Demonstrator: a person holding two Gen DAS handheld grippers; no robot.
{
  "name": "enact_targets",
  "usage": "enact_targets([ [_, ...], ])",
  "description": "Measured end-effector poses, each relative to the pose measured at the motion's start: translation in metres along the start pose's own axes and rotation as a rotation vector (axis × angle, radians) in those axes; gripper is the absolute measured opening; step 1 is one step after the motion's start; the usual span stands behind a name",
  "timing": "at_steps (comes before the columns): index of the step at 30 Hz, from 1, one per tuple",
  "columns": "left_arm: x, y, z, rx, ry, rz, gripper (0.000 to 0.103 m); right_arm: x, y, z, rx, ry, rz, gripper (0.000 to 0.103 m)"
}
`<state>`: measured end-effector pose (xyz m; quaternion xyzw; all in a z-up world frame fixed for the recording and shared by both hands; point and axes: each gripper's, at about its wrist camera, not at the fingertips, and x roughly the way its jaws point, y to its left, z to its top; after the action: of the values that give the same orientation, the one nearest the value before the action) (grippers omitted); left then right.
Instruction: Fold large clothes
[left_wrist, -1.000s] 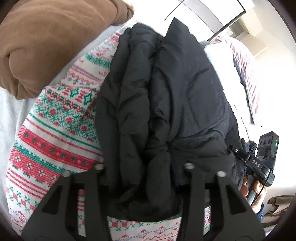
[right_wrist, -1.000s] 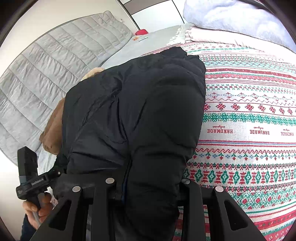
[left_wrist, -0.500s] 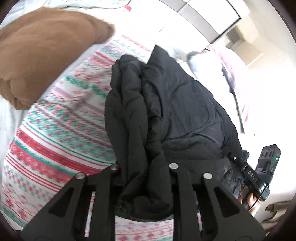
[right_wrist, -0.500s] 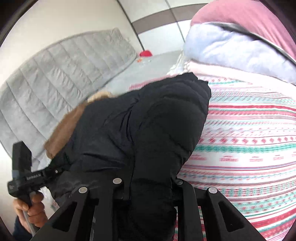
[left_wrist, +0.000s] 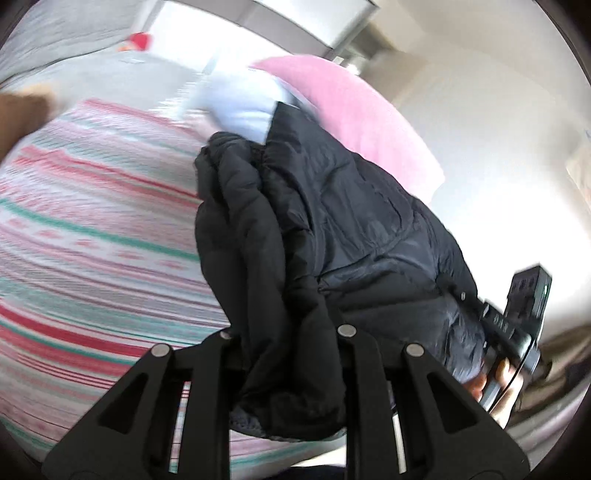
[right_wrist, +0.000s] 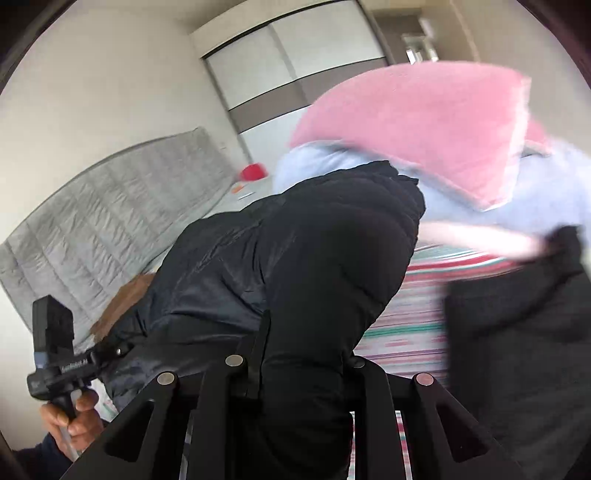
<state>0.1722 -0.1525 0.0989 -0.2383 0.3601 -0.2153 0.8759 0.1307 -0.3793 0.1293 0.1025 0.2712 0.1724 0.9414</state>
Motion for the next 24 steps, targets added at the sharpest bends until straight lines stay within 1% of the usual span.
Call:
enact_targets([
  [2, 0.027, -0.053, -0.009, 0.054, 0.03, -0.042, 0.021, -0.041, -0.044, 0.015, 0.008, -0.023, -0.051, 0.02],
  [3, 0.037, -0.071, -0.012, 0.07, 0.045, -0.059, 0.021, -0.057, -0.064, 0.02, 0.016, -0.033, -0.072, 0.02],
  [4, 0.056, -0.1, -0.018, 0.088, 0.068, -0.086, 0.021, -0.074, -0.083, 0.024, 0.028, -0.046, -0.09, 0.02],
  [5, 0.069, -0.117, -0.023, 0.094, 0.083, -0.102, 0.021, -0.095, -0.108, 0.028, 0.042, -0.059, -0.108, 0.02],
  [8, 0.115, -0.169, -0.045, 0.105, 0.143, -0.143, 0.021, -0.132, -0.166, 0.034, 0.078, -0.066, -0.147, 0.02],
  [10, 0.145, -0.198, -0.073, 0.117, 0.184, -0.158, 0.022, -0.145, -0.207, 0.031, 0.108, -0.045, -0.177, 0.021],
  [11, 0.154, -0.208, -0.086, 0.125, 0.198, -0.163, 0.022, -0.147, -0.224, 0.03, 0.123, -0.035, -0.19, 0.021],
  [13, 0.179, -0.228, -0.123, 0.147, 0.238, -0.174, 0.023, -0.149, -0.268, 0.019, 0.177, -0.005, -0.209, 0.023],
  [14, 0.188, -0.234, -0.139, 0.167, 0.24, -0.173, 0.023, -0.144, -0.289, 0.011, 0.213, 0.021, -0.215, 0.023],
  [15, 0.194, -0.236, -0.152, 0.187, 0.218, -0.168, 0.023, -0.134, -0.31, 0.0, 0.251, 0.054, -0.216, 0.026],
  [16, 0.197, -0.237, -0.163, 0.202, 0.188, -0.173, 0.024, -0.129, -0.329, -0.008, 0.28, 0.075, -0.221, 0.031],
  [17, 0.199, -0.235, -0.171, 0.215, 0.168, -0.184, 0.025, -0.119, -0.348, -0.024, 0.326, 0.102, -0.234, 0.035],
  [18, 0.2, -0.232, -0.176, 0.225, 0.159, -0.193, 0.025, -0.115, -0.361, -0.035, 0.36, 0.11, -0.234, 0.042],
  [19, 0.199, -0.229, -0.179, 0.23, 0.159, -0.198, 0.026, -0.113, -0.372, -0.046, 0.387, 0.102, -0.221, 0.049],
  [20, 0.196, -0.227, -0.18, 0.234, 0.165, -0.203, 0.026, -0.116, -0.382, -0.058, 0.417, 0.069, -0.192, 0.052],
  [22, 0.197, -0.227, -0.177, 0.25, 0.175, -0.212, 0.027, -0.12, -0.392, -0.07, 0.461, 0.014, -0.144, 0.058],
  [24, 0.191, -0.226, -0.181, 0.263, 0.179, -0.222, 0.027, -0.119, -0.391, -0.075, 0.49, -0.001, -0.135, 0.064],
])
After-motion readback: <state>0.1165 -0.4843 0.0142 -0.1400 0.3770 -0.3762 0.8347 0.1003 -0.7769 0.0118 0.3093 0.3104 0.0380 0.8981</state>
